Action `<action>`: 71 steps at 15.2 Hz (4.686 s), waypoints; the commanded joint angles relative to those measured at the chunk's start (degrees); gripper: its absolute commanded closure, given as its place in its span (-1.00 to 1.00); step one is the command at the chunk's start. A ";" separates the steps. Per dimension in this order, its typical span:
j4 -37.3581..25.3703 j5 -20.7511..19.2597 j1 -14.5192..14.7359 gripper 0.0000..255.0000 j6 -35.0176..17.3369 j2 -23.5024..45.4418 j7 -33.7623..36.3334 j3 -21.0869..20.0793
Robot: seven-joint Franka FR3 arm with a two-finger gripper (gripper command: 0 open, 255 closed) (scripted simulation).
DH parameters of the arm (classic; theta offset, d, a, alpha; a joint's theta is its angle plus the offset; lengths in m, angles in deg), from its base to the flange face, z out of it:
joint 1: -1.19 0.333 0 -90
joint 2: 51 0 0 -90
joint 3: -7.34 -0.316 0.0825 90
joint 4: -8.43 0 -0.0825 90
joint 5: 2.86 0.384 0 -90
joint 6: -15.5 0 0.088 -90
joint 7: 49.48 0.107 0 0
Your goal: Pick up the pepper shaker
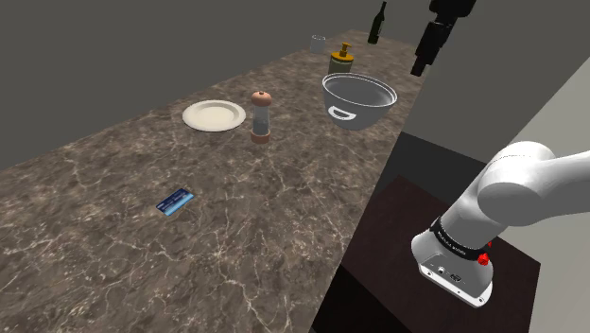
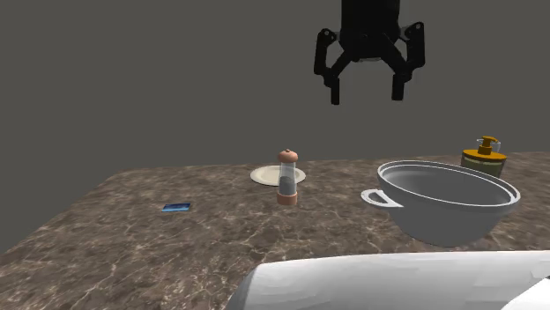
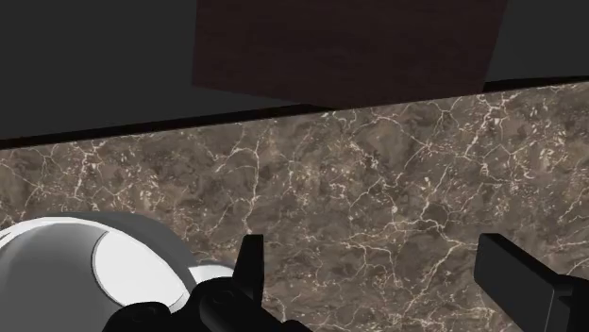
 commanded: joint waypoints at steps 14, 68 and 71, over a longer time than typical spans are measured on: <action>-5.79 2.34 0.68 -1.00 -19.23 23.25 7.02 -5.01; -54.05 -4.69 5.06 1.00 -25.17 74.67 18.25 -8.68; -56.23 -4.61 5.16 1.00 -22.92 74.58 18.08 -8.72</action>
